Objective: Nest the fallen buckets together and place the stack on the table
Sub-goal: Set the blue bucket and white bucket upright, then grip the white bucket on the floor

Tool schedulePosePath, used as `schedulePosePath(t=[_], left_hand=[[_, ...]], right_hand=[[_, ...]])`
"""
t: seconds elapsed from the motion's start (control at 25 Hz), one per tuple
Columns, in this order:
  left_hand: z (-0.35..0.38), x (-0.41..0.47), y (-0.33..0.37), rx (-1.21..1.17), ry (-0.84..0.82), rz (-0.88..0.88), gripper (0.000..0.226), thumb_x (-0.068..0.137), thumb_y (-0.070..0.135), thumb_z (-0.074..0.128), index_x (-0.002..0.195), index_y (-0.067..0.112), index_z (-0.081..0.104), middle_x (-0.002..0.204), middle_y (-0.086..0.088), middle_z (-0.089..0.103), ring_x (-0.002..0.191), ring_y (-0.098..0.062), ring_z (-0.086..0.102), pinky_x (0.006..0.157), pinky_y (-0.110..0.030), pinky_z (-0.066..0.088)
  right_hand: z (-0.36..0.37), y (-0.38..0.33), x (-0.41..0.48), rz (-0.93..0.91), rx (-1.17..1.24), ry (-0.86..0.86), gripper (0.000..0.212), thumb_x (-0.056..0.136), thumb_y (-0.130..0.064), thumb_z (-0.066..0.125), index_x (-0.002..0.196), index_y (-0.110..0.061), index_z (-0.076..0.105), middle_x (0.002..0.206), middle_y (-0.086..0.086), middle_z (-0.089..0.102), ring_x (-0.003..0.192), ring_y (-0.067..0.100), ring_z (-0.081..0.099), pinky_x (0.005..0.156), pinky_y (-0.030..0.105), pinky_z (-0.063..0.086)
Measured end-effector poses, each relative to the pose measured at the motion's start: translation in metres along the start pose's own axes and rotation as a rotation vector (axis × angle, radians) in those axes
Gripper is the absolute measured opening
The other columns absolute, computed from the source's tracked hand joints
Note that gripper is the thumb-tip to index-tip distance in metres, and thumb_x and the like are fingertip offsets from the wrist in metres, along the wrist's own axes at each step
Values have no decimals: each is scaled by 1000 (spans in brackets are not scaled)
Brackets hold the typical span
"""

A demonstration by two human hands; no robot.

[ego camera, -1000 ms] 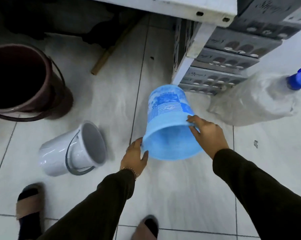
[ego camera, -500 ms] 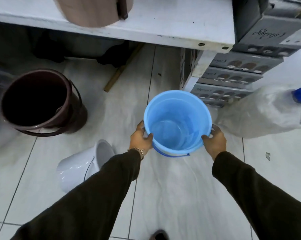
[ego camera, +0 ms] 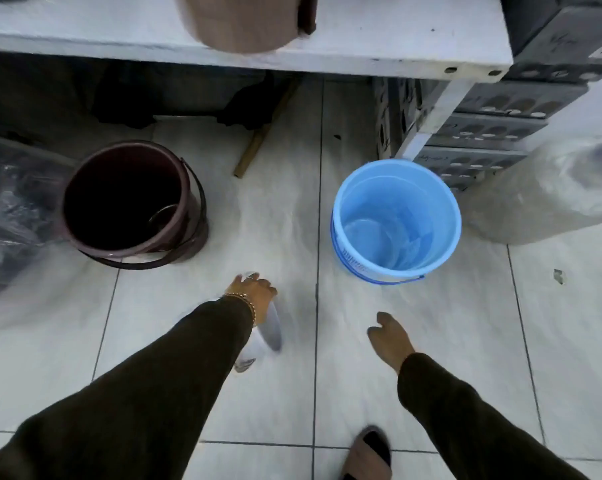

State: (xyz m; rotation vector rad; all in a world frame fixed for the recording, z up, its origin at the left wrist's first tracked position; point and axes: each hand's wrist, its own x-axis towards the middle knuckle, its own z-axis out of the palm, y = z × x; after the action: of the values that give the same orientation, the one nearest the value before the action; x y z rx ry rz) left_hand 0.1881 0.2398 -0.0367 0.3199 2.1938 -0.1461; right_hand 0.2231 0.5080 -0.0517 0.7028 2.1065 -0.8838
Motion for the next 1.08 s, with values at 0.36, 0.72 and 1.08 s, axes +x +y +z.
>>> schedulePosePath(t=[0.36,0.72,1.08], left_hand=[[77,-10,-96,506,330,409,32,96,4,43,118,19,61,120,-4,65,112,-29,63,97,-35,45],[185,-94,-116,233,190,396,39,89,-7,46,112,18,65,112,-6,69,105,-33,65,79,-38,53],[240,-105,-81,112,311,374,59,88,-3,49,143,19,45,143,-5,55,139,-34,41,122,-41,23]], right_hand=[[233,-49,-36,-495,-157,-129,26,92,-18,62,117,-13,67,117,13,71,108,33,64,98,35,51],[248,4,-101,-995,-1003,66,29,62,0,75,80,-22,76,70,1,74,66,26,71,63,28,59],[250,50,-117,-883,-970,52,71,63,-10,74,132,-16,60,134,4,63,129,29,56,113,49,41]])
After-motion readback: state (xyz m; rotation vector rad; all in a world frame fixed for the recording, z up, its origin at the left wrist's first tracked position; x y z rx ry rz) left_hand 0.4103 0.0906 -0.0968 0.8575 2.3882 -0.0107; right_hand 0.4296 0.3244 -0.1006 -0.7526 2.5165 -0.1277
